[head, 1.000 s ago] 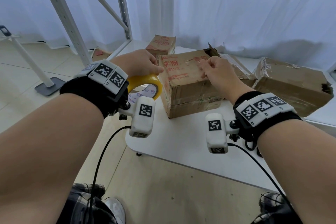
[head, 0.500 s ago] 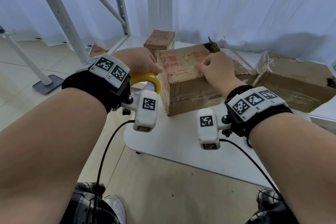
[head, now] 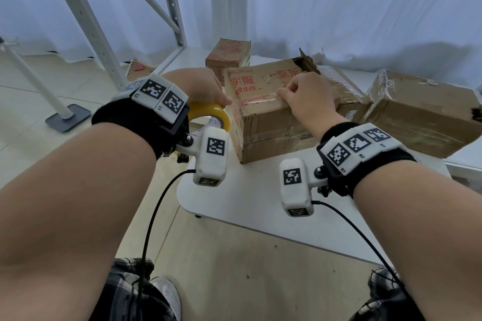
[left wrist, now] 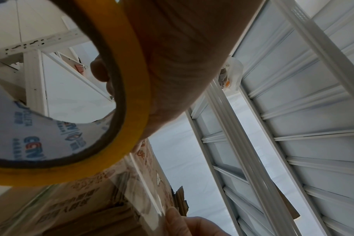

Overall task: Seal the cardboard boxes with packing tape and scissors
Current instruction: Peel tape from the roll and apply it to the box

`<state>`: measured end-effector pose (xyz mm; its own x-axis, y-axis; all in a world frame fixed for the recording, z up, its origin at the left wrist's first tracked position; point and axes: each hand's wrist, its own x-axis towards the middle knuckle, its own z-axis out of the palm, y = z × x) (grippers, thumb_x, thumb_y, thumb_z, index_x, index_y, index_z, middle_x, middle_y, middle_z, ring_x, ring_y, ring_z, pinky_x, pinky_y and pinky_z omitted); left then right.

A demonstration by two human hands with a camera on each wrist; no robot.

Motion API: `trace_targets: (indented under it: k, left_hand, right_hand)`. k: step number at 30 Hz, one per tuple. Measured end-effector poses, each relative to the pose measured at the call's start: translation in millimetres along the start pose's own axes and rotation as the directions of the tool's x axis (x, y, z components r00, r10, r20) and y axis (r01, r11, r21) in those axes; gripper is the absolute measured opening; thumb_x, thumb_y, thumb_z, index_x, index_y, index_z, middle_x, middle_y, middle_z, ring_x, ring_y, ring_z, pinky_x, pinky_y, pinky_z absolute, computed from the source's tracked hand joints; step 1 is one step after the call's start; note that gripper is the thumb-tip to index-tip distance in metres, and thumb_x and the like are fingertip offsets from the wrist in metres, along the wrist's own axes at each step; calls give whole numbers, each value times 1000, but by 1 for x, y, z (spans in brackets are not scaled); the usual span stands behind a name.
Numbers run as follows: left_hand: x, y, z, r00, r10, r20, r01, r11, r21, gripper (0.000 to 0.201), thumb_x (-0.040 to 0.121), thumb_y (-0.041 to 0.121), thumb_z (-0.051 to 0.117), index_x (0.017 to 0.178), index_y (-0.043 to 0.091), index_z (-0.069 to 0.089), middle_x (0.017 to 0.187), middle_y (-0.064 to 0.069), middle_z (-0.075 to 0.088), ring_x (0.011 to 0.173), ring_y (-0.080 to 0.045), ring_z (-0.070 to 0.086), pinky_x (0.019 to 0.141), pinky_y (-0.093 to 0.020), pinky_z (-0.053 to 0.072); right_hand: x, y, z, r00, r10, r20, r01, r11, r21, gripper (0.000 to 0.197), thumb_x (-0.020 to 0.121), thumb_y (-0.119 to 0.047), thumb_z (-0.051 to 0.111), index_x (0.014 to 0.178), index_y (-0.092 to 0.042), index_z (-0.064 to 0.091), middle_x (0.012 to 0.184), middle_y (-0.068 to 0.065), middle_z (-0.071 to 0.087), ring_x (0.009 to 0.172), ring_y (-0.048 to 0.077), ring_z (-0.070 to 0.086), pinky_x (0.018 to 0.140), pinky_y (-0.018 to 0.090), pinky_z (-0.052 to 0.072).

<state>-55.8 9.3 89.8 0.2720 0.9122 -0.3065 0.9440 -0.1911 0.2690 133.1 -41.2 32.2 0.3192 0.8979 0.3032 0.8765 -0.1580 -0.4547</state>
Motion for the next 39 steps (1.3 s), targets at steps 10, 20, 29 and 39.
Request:
trace_targets:
  k: [10,20,29,39]
  left_hand:
    - [2,0,5,1000,2,13,-2,1000,11,40,92,43,58,119,14,63,102,-3,53,91,-21,47,80,-33,35]
    - [5,-5,6,1000,24,18,-25,999,46,39,93,44,57,118,14,62,103,-2,53,93,-21,49,81,-34,37]
    - [6,-11,10,999,37,27,-38,999,30,42,93,46,56,120,15,62,102,-2,53,92,-19,46,80,-32,34]
    - [8,-19,25,994,98,47,-98,995,3,50,92,55,50,120,15,61,105,-2,55,92,-17,49,77,-29,36]
  right_hand:
    - [-7,-1,3,1000,-22,-15,21,997,-72,25,94,-36,58,97,-12,61,95,3,63,94,21,60,74,31,43]
    - [-9,3,-8,961,-240,-134,237,971,-39,35,99,-28,40,125,-9,54,130,11,52,123,26,45,106,34,30]
    - [-25,-23,20,867,-193,460,311,930,-196,59,99,-55,4,153,-31,7,162,-7,3,149,15,1,118,45,-8]
    - [-23,-44,31,902,1,431,155,933,-325,79,90,-72,10,154,-25,4,162,5,0,149,27,-4,115,56,-10]
